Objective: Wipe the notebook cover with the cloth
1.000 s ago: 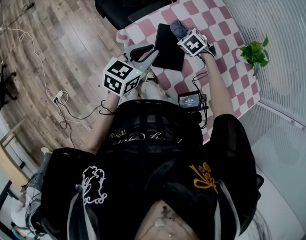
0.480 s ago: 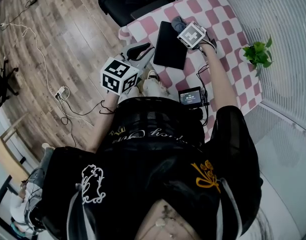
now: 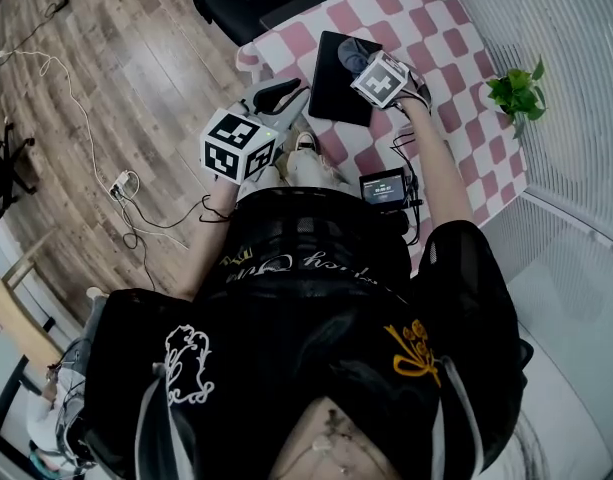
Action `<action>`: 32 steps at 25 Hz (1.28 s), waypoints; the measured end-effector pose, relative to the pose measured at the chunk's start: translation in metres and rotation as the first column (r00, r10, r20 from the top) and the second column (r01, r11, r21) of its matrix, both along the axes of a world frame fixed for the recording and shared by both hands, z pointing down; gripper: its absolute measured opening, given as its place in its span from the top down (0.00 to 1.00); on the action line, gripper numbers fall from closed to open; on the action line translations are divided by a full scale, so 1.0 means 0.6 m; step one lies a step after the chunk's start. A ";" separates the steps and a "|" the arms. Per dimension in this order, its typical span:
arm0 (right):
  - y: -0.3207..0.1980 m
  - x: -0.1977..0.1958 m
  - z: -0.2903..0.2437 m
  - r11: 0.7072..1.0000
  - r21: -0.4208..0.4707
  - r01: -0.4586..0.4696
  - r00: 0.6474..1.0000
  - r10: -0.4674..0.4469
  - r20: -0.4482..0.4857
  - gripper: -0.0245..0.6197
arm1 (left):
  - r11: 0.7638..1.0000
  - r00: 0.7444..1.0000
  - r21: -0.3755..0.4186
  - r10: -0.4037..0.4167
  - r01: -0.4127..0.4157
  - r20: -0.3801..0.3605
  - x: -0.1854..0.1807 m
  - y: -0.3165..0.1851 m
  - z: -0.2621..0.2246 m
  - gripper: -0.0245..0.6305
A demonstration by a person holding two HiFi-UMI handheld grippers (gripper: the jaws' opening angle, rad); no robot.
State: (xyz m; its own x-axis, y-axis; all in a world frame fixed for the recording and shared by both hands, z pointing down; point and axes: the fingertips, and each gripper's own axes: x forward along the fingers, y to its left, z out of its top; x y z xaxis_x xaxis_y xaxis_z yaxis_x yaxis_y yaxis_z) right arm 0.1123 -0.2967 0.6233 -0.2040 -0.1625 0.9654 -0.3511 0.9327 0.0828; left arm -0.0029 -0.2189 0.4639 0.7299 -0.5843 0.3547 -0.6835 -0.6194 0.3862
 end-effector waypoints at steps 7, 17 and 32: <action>0.092 -0.019 -0.003 1.000 0.001 0.022 0.999 -0.022 0.048 0.83 | 0.999 0.999 0.008 0.036 -0.036 -0.007 0.004 0.015 -0.003 0.85; 0.191 -0.031 -0.002 0.999 -0.037 -0.028 0.993 0.032 0.113 0.83 | 0.996 0.996 0.015 0.086 -0.086 -0.016 0.014 0.034 -0.003 0.85; 0.082 0.042 -0.034 0.985 0.073 -0.154 0.979 0.142 0.144 0.83 | 0.990 0.991 0.056 0.128 -0.130 0.033 0.039 -0.002 -0.009 0.85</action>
